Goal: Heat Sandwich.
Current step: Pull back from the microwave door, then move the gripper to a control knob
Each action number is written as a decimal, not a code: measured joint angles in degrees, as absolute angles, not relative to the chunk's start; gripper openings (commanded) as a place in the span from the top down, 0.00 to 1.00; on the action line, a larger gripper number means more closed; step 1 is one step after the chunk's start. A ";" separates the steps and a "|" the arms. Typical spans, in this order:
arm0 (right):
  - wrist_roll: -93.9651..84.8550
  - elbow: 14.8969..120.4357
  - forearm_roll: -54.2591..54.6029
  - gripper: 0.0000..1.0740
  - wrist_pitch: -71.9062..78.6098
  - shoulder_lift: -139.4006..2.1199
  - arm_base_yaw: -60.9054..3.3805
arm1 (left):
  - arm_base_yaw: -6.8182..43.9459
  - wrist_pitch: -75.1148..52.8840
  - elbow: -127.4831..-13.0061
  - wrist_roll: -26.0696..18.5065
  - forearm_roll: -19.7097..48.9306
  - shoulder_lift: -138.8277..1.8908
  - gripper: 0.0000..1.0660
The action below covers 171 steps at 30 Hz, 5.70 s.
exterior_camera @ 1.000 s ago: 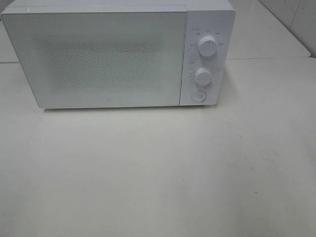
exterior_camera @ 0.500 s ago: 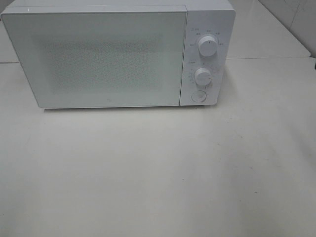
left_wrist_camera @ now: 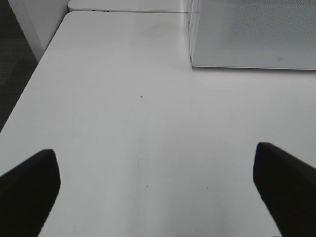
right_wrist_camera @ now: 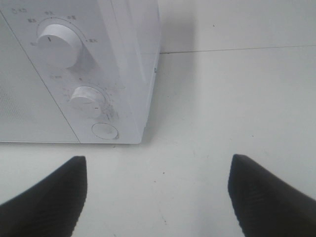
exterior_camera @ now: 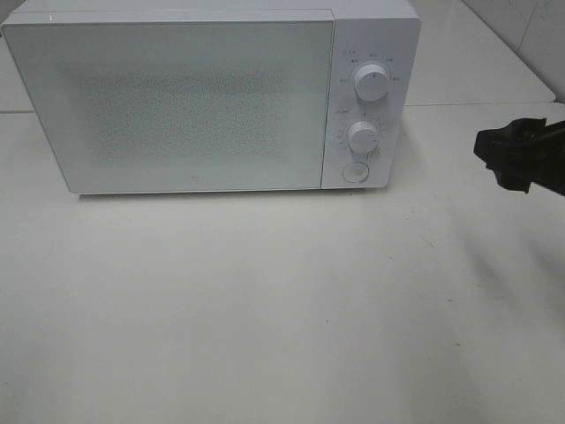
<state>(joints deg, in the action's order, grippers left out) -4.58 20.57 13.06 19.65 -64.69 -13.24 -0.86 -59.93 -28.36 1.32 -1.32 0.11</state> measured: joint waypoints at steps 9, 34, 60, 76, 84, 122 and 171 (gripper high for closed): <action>-20.23 17.25 30.77 0.29 37.76 -72.19 -25.04 | -0.86 -59.93 -28.36 1.32 -1.32 0.11 0.06; -19.54 22.35 52.37 0.29 68.41 -93.91 -46.07 | -0.86 -59.93 -28.36 1.32 -1.32 0.11 0.06; -17.93 35.52 49.16 0.18 66.41 -109.03 -44.23 | -0.86 -59.93 -28.36 1.32 -1.32 0.11 0.06; -17.88 45.21 47.27 0.22 65.83 -115.97 -38.90 | -0.86 -59.93 -28.36 1.32 -1.32 0.17 0.06; -17.88 48.41 45.89 0.23 64.57 -119.40 -37.82 | -0.86 -59.93 -28.36 1.32 -1.32 0.17 0.06; -17.82 47.38 43.14 0.29 66.98 -118.37 -37.18 | -0.86 -59.93 -28.36 1.32 -1.32 0.23 0.06; -16.04 47.27 43.09 0.91 65.83 -119.18 -36.73 | -0.86 -59.93 -28.36 1.32 -1.32 0.23 0.06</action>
<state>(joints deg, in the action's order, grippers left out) -16.04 47.27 43.09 65.83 -119.18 -36.73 -0.86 -59.93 -28.36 1.32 -1.32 0.23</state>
